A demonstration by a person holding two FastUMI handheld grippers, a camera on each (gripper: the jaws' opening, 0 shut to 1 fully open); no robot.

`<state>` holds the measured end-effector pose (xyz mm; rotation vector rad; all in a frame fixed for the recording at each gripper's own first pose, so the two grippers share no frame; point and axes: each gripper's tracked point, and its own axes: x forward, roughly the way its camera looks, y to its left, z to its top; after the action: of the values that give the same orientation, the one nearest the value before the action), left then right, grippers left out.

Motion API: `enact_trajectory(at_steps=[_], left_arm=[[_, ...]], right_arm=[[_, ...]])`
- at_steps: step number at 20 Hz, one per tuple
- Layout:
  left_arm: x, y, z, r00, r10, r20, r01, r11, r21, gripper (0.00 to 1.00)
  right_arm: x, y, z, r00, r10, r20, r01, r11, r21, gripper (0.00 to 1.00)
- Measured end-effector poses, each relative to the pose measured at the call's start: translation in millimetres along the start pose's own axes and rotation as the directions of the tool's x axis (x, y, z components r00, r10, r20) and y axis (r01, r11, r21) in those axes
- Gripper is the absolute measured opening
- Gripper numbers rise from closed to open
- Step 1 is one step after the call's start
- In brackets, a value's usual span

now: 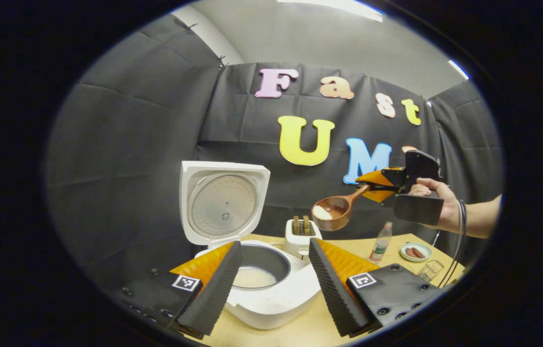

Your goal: Close the left gripper, press the button to open the rice cooker; take a wooden spoon from the chopstick holder with the right hand, scoop a spoonful of rice and pour it into the rice cooker, then put the wooden spoon back into the chopstick holder.

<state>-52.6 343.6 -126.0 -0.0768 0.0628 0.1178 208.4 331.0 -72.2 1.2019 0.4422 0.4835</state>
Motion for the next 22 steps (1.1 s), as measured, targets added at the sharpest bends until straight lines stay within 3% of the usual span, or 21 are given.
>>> enact_trajectory(at_steps=[4,6,13,15,17,20,21,22], left_arm=[[-3,14,-4,1.0,0.026,-0.008,-0.026,1.0,-0.007,0.96],[-1,19,-6,0.999,0.041,-0.013,-0.041,0.999,-0.014,0.92],[-2,25,-7,0.996,0.093,-0.01,-0.093,0.995,-0.024,0.92],[-1,29,-9,0.994,0.11,-0.017,-0.11,0.994,-0.024,0.96],[-3,30,-11,0.992,0.121,-0.022,-0.122,0.992,-0.027,0.93],[-13,33,-19,0.992,0.124,-0.031,-0.125,0.992,-0.028,0.96],[-14,34,-19,0.992,0.124,-0.033,-0.125,0.992,-0.026,0.92],[-11,33,-21,0.992,0.125,-0.035,-0.126,0.992,-0.027,0.96]], right_arm=[[31,-3,-31,0.998,-0.016,-0.062,0.014,0.999,-0.041,0.09],[48,-1,-46,0.996,-0.022,-0.09,0.015,0.997,-0.073,0.09],[88,2,-90,0.982,-0.056,-0.178,0.004,0.961,-0.278,0.08],[99,2,-100,0.977,-0.08,-0.196,0.004,0.933,-0.36,0.08],[105,3,-114,0.972,-0.094,-0.216,-0.014,0.892,-0.452,0.09],[117,4,-134,0.964,-0.117,-0.238,-0.044,0.816,-0.576,0.08],[119,7,-139,0.962,-0.119,-0.246,-0.059,0.789,-0.611,0.09],[121,11,-145,0.961,-0.119,-0.25,-0.075,0.758,-0.648,0.09]])
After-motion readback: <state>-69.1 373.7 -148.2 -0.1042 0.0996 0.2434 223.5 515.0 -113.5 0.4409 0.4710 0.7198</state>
